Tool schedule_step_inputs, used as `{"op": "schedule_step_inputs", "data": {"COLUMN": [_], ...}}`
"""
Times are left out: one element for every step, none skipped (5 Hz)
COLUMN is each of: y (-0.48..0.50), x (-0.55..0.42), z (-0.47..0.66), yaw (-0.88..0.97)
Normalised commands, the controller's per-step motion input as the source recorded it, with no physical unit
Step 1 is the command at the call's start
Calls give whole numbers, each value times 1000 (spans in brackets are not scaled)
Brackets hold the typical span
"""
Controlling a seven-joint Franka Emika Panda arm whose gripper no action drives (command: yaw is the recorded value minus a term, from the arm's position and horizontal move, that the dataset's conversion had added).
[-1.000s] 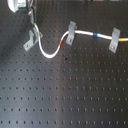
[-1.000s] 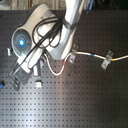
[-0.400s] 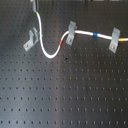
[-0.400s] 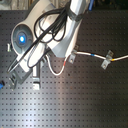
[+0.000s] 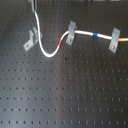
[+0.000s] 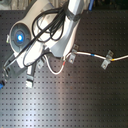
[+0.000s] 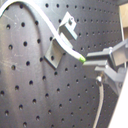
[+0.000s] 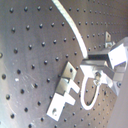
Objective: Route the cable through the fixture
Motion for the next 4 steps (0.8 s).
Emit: {"op": "schedule_step_inputs", "data": {"y": [143,321,133,136], "x": [-77,10,385,260], "z": [-1,0,3,258], "yaw": [754,574,60,0]}}
